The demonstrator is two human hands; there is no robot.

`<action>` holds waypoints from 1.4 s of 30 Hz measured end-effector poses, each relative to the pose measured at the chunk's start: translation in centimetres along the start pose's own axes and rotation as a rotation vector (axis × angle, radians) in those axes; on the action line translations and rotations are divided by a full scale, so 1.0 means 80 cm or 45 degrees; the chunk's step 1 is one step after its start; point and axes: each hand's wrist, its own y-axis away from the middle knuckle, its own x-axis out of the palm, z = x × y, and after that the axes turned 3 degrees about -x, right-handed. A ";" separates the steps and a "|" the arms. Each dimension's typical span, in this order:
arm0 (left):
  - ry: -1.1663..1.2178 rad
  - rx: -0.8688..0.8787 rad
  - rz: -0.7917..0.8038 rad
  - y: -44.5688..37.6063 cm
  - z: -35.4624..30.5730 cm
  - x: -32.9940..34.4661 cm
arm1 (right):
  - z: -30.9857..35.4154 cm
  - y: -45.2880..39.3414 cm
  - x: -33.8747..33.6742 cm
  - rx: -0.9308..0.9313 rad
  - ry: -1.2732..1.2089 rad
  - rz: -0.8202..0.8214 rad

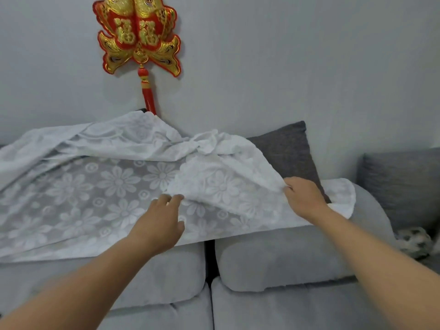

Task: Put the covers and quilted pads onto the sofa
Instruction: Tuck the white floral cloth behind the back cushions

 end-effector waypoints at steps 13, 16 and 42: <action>-0.791 0.542 0.664 0.082 0.004 0.074 | -0.052 0.299 0.068 1.283 -2.160 -0.529; -0.527 0.371 1.098 0.186 0.034 0.132 | -0.041 0.340 0.102 1.519 -2.224 -0.055; 0.069 0.283 0.512 0.124 -0.128 0.263 | -0.253 0.232 0.173 1.297 -1.800 0.100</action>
